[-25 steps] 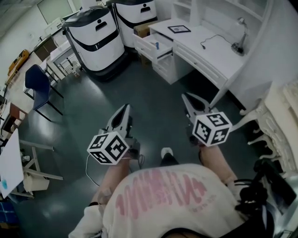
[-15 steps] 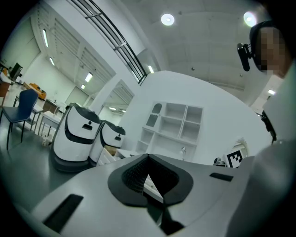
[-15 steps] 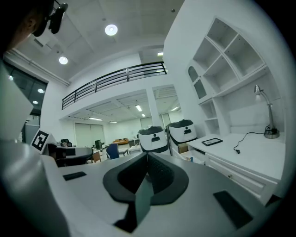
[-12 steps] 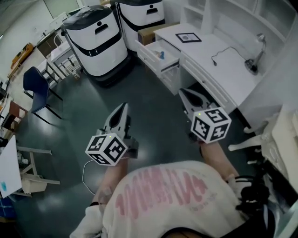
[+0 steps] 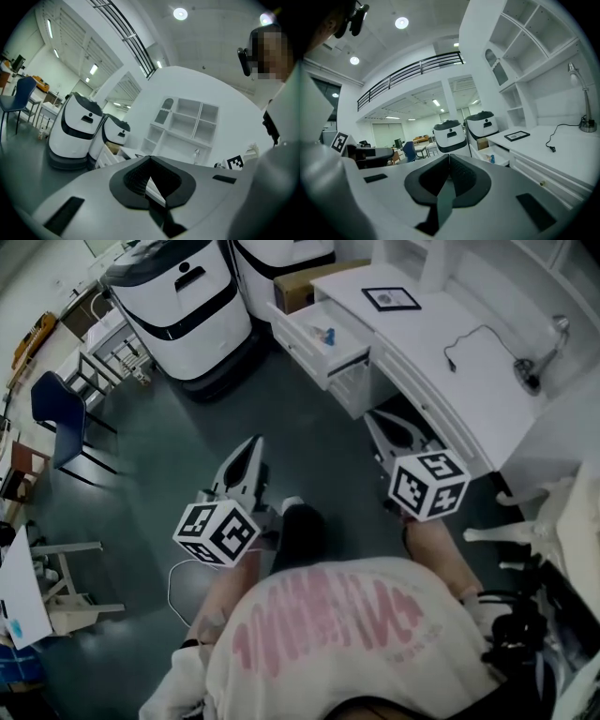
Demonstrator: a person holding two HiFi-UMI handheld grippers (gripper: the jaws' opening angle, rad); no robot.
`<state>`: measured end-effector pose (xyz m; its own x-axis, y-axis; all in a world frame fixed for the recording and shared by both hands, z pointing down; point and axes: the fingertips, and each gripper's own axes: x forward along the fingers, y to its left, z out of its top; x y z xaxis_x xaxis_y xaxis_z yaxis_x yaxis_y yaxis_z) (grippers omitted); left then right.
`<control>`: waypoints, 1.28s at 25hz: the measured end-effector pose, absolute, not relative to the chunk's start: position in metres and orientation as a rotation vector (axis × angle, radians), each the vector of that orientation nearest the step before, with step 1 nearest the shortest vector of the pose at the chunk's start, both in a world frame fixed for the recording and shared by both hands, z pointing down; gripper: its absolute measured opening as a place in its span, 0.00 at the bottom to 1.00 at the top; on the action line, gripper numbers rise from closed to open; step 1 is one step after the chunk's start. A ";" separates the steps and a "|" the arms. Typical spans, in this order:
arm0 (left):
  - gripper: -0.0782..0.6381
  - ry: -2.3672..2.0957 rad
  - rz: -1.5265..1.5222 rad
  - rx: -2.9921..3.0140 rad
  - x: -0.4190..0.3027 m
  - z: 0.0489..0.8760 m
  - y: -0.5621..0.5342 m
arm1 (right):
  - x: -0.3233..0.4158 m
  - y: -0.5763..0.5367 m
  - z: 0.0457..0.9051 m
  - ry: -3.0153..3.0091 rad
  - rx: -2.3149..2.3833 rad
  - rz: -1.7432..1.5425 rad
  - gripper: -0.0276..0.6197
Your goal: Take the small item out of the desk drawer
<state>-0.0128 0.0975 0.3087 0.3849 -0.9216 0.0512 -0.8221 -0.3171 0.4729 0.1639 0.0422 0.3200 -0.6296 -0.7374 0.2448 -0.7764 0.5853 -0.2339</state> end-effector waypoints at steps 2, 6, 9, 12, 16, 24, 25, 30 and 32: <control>0.15 -1.479 -0.346 2.230 -0.019 0.309 0.065 | 0.160 0.013 0.322 -2.676 1.306 0.489 0.07; 0.15 -1.414 -0.330 2.278 -0.030 0.304 -0.001 | 0.145 -0.045 0.318 -2.654 1.344 0.485 0.07; 0.15 -1.373 -0.292 2.316 -0.041 0.298 -0.048 | 0.129 -0.090 0.310 -2.655 1.375 0.482 0.07; 0.15 -1.353 -0.276 2.338 -0.060 0.290 -0.089 | 0.110 -0.130 0.300 -2.663 1.400 0.484 0.07; 0.15 -1.350 -0.273 2.371 -0.091 0.283 -0.137 | 0.085 -0.177 0.291 -2.675 1.439 0.455 0.07; 0.15 -1.297 -0.261 2.345 -0.117 0.304 -0.198 | 0.062 -0.223 0.321 -2.587 1.457 0.499 0.07; 0.15 -1.286 -0.250 2.334 -0.117 0.311 -0.203 | 0.062 -0.228 0.327 -2.573 1.459 0.516 0.07; 0.15 -1.250 -0.210 2.306 -0.116 0.336 -0.236 | 0.060 -0.261 0.347 -2.539 1.463 0.553 0.07; 0.15 -1.228 -0.204 2.310 -0.114 0.342 -0.250 | 0.059 -0.275 0.353 -2.533 1.464 0.565 0.07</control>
